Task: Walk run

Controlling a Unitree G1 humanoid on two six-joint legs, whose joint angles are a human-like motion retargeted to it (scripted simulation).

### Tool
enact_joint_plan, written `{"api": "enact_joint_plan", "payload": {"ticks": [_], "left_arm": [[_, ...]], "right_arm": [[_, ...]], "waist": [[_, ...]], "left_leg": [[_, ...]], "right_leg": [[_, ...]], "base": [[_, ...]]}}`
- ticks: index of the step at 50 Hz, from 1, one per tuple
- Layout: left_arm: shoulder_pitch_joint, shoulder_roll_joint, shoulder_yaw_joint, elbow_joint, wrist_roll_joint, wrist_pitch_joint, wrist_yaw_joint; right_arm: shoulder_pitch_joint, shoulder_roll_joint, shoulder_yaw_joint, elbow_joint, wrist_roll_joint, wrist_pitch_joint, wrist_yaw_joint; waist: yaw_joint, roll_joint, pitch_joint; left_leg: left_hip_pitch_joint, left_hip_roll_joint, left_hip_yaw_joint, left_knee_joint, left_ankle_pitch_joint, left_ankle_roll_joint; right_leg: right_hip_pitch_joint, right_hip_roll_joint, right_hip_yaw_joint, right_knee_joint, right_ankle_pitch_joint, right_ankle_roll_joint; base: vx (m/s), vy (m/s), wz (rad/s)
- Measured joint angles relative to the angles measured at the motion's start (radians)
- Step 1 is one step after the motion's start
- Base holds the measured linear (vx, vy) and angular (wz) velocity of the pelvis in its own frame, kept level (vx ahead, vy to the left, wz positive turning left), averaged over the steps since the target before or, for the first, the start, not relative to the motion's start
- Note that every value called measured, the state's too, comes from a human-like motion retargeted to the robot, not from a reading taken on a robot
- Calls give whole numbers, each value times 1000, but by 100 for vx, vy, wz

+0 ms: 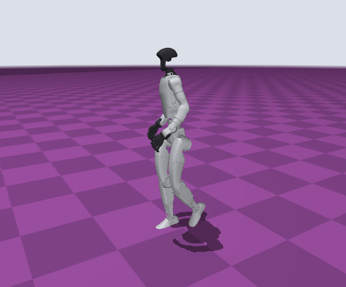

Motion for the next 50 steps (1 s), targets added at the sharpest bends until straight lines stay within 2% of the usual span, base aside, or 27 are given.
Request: {"api": "enact_joint_plan", "payload": {"ticks": [3, 7, 10, 13, 15, 16, 18, 21, 23, 25, 27, 28, 30, 31, 35, 38, 43, 45, 50], "left_arm": [[49, -7, 11, -66, -57, -7, -22], [95, -49, 36, -131, -4, -11, -54], [106, -106, 90, -156, 95, 7, -112], [95, -140, 135, -152, 126, 36, -155], [85, -144, 142, -142, 133, 46, -149], [79, -137, 142, -137, 144, 45, -150], [71, -121, 142, -124, 174, 47, -161], [68, -119, 143, -91, 178, 61, -178], [64, -112, 141, -73, 155, 64, -185], [59, -95, 129, -69, 144, 64, -204], [53, -73, 114, -68, 151, 69, -208], [52, -63, 107, -64, 154, 67, -203], [55, -56, 98, -44, 153, 60, -197], [52, -65, 94, -21, 151, 63, -200], [35, -83, 65, 45, 140, 84, -208], [24, -95, 66, 92, 103, 78, -211], [18, -122, 70, 171, 64, 85, -237], [18, -126, 68, 185, 62, 85, -240], [11, -139, 80, 225, 71, 83, -250]], "right_arm": [[17, -15, 40, -46, -50, 5, 12], [27, -22, 62, -41, -105, 5, 12], [25, -16, 62, -3, -93, -8, 26], [11, -7, 68, 46, -78, -22, 40], [-1, -1, 78, 74, -92, -21, 44], [-7, 5, 80, 87, -105, -18, 48], [-15, 19, 80, 115, -120, -9, 50], [-16, 50, 79, 167, -123, 7, 47], [-25, 67, 86, 211, -122, 9, 53], [-38, 65, 105, 243, -140, 8, 57], [-57, 49, 136, 247, -175, 6, 57], [-67, 45, 147, 240, -203, 7, 54], [-82, 43, 157, 221, -251, 9, 29], [-87, 45, 150, 214, -265, 5, 3], [-84, 55, 124, 195, -249, -34, -96], [-73, 53, 117, 179, -234, -53, -130], [-62, 47, 112, 151, -270, -31, -115], [-52, 45, 109, 139, -280, -18, -120], [-34, 64, 101, 131, -252, 5, -113]], "waist": [[59, -2, 16], [132, 10, 37], [195, 9, 49], [229, -6, 44], [233, -18, 38], [237, -22, 33], [245, -31, 18], [259, -46, -17], [250, -42, -33], [221, -57, -17], [223, -73, 8], [219, -59, 11], [215, 8, 8], [204, 27, 11], [117, 79, 27], [64, 65, 27], [20, 11, 31], [-1, 11, 33], [-33, 39, 6]], "left_leg": [[-101, -14, -26, -112, -87, 35], [-206, 29, 10, -357, -99, 104], [-264, 34, 39, -566, -105, 124], [-285, -20, 17, -760, -151, 104], [-273, -34, 33, -822, -165, 89], [-265, -31, 28, -804, -139, 114], [-246, -19, 71, -764, -118, 145], [-216, -18, 29, -727, -48, 172], [-197, 6, 19, -684, -67, 191], [-151, -7, 5, -628, -128, 218], [-84, -31, 28, -616, -175, 250], [-53, -22, 24, -631, -186, 253], [-18, 50, 6, -662, -196, 245], [-6, 62, -2, -658, -207, 240], [65, 42, -82, -680, -239, 245], [134, -18, -102, -712, -262, 262], [274, -108, -122, -751, -312, 281], [327, -118, -147, -758, -331, 280], [406, -100, -175, -749, -356, 249]], "right_leg": [[55, 35, -45, -30, -2, -19], [127, 94, -80, -60, -22, -43], [183, 123, -65, -73, -36, -54], [234, 117, -88, -83, -38, -50], [266, 113, -107, -77, -27, -45], [279, 114, -104, -67, -12, -39], [302, 114, -99, -43, 39, -25], [324, 82, -149, 19, 227, -5], [311, 73, -157, 102, 407, 13], [234, 50, -118, 363, 479, 26], [158, -13, -147, 630, 479, 8], [133, -16, -166, 670, 479, 3], [89, 74, -157, 597, 479, -8], [60, 99, -136, 581, 448, 9], [-66, 137, -109, 501, 261, 92], [-147, 73, -117, 366, 176, 148], [-238, -43, -110, 96, 132, 167], [-270, -80, -133, -5, 138, 162], [-317, -125, -203, -144, 75, 224]], "base": [[62, -17, 20], [59, -14, 11], [66, -11, -31], [75, -10, -12], [90, -9, 2], [98, -8, -17], [93, -8, -35], [94, -5, -52], [109, -2, -12], [109, -3, 15], [96, -5, -27], [83, -4, -42], [61, -2, -37], [64, -2, 0], [76, -3, 91], [71, -8, 83], [77, -19, 48], [76, -19, 63], [82, -31, 48]]}}
